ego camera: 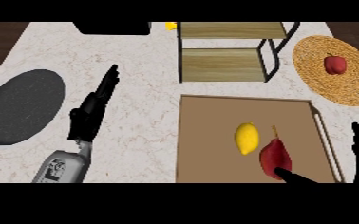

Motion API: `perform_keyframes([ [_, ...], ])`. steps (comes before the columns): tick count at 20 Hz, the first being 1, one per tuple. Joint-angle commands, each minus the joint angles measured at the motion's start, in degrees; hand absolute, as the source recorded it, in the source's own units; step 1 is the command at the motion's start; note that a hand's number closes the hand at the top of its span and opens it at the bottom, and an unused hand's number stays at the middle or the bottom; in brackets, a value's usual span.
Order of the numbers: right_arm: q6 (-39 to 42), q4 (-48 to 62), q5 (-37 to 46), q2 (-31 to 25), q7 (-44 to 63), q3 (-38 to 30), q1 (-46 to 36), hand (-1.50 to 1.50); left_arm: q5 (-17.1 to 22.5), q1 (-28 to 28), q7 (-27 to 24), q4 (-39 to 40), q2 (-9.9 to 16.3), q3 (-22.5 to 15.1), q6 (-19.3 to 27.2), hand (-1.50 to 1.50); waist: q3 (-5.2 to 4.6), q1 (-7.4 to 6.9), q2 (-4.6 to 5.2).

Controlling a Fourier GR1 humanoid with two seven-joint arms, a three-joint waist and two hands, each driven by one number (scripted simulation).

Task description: Pick the lemon from the tray and place it in the tiered shelf

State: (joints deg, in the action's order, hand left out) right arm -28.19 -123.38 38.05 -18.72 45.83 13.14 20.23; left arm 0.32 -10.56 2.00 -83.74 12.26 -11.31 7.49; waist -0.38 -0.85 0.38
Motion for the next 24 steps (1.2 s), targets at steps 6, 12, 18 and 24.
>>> perform_keyframes([
  [6, 26.81, -4.34, 6.72, -4.02, 28.84, 6.83, -10.8, -1.5, -0.37, -2.76, 1.82, 0.02, -0.38, -0.3, -0.71, 0.0, 0.01, -1.16, 0.01],
  [12, 33.78, -3.15, 11.61, 3.83, 38.44, 10.94, -21.11, -1.5, 1.52, -0.03, -2.34, 2.63, 0.2, 1.82, -2.85, 0.0, 0.14, -0.34, -0.21],
  [18, 38.79, 1.41, 18.61, 13.25, 39.35, 12.04, -28.11, -1.5, -1.7, -0.48, -2.35, 3.82, -1.36, 0.74, -0.02, 0.0, 0.13, 0.33, -0.3],
  [24, 42.43, 4.08, 23.57, 18.28, 39.38, 8.87, -30.64, -1.5, 0.59, 0.15, -0.11, 0.62, 0.87, 2.47, -2.81, 0.0, 0.21, 0.47, -0.46],
])
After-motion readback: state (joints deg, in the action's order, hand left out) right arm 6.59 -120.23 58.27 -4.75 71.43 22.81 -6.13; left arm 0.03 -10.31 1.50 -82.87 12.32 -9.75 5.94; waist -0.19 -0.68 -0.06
